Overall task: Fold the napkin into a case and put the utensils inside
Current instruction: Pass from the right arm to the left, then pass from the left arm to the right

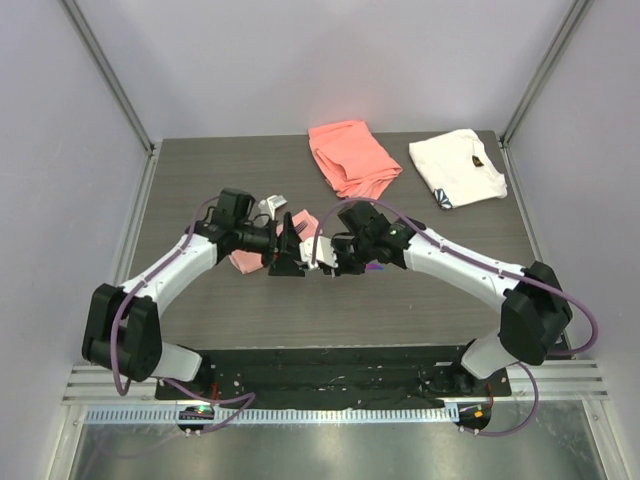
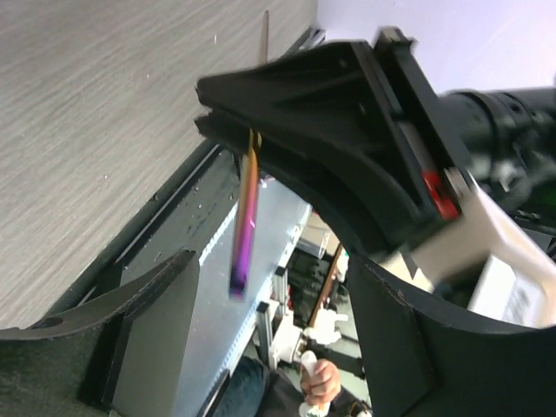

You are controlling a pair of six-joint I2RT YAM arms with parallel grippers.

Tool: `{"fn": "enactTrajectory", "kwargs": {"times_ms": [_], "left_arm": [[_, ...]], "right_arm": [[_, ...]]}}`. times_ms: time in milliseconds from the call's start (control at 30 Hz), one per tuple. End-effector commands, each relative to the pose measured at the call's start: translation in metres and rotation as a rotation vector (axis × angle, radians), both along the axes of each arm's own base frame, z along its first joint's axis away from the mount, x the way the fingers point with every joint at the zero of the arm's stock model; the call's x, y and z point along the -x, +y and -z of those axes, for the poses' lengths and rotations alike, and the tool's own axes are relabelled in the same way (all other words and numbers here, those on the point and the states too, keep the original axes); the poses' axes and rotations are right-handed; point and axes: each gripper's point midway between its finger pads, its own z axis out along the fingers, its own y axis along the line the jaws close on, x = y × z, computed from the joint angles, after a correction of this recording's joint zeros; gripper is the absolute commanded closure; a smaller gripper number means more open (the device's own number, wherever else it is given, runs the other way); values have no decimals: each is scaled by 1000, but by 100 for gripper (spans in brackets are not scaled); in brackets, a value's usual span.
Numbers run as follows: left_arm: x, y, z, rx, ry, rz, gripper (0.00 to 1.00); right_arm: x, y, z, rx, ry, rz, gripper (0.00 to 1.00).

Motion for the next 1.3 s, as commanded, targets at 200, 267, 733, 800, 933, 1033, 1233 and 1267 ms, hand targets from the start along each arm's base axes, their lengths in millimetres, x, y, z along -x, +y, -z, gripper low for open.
{"fn": "enactTrajectory", "kwargs": {"times_ms": [200, 267, 733, 800, 933, 1033, 1233, 1267], "left_arm": [[-5, -13, 5, -10, -34, 23, 77], [-5, -12, 3, -15, -50, 16, 96], [-33, 0, -10, -30, -317, -204, 100], [-44, 4, -13, -30, -367, -276, 100], [-64, 8, -25, 27, -447, -412, 100], [-76, 9, -32, 73, -462, -488, 100], [-87, 14, -46, 205, -483, -599, 100], [-88, 14, -47, 219, -478, -607, 100]], "right_arm": [[-3, 20, -48, -101, -151, -52, 99], [-6, 19, -48, -105, -135, 0, 90], [-64, -40, -40, -328, 180, 912, 0], [-74, -53, -42, -418, 253, 1051, 0], [-78, -49, -54, -672, 494, 1236, 0], [-91, -39, -100, -1071, 614, 1263, 2], [-99, -35, -111, -1467, 939, 1331, 0], [-99, -32, -113, -1472, 941, 1314, 0]]}}
